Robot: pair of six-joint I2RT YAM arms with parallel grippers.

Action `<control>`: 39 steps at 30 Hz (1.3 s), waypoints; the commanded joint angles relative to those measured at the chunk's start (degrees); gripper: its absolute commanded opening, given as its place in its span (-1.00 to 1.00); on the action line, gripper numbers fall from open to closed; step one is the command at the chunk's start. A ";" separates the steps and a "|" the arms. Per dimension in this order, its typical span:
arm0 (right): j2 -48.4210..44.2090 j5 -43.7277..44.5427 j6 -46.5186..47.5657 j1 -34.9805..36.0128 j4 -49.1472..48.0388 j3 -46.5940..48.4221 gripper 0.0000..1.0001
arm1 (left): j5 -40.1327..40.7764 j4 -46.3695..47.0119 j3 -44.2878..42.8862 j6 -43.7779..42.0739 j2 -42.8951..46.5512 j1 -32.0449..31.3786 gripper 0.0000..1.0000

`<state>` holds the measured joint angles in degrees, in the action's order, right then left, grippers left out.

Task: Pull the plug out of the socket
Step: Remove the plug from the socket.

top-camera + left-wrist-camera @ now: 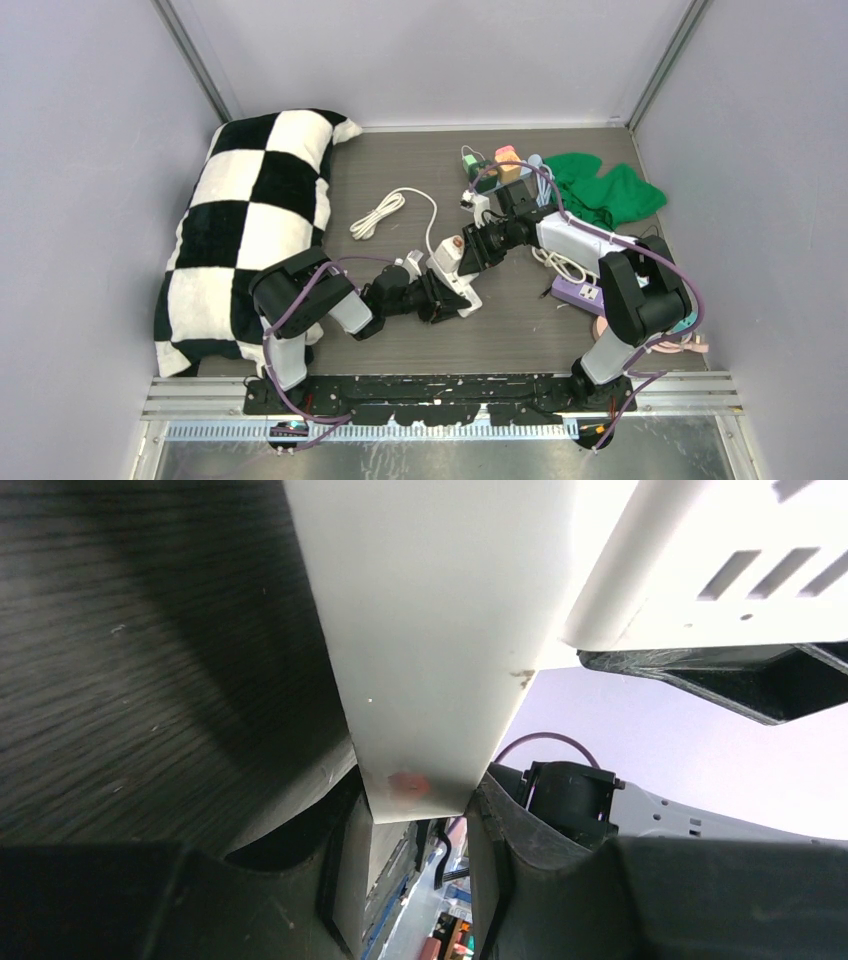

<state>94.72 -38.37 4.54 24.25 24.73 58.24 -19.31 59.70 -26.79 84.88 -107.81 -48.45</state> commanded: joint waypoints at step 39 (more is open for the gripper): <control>-3.58 2.69 1.04 -6.48 10.41 -0.09 -0.99 | 9.70 -3.23 2.26 -0.12 -0.34 3.84 -0.99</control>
<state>93.73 -35.44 2.26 20.64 28.95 58.46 -17.34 61.30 -26.28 84.88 -107.94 -48.36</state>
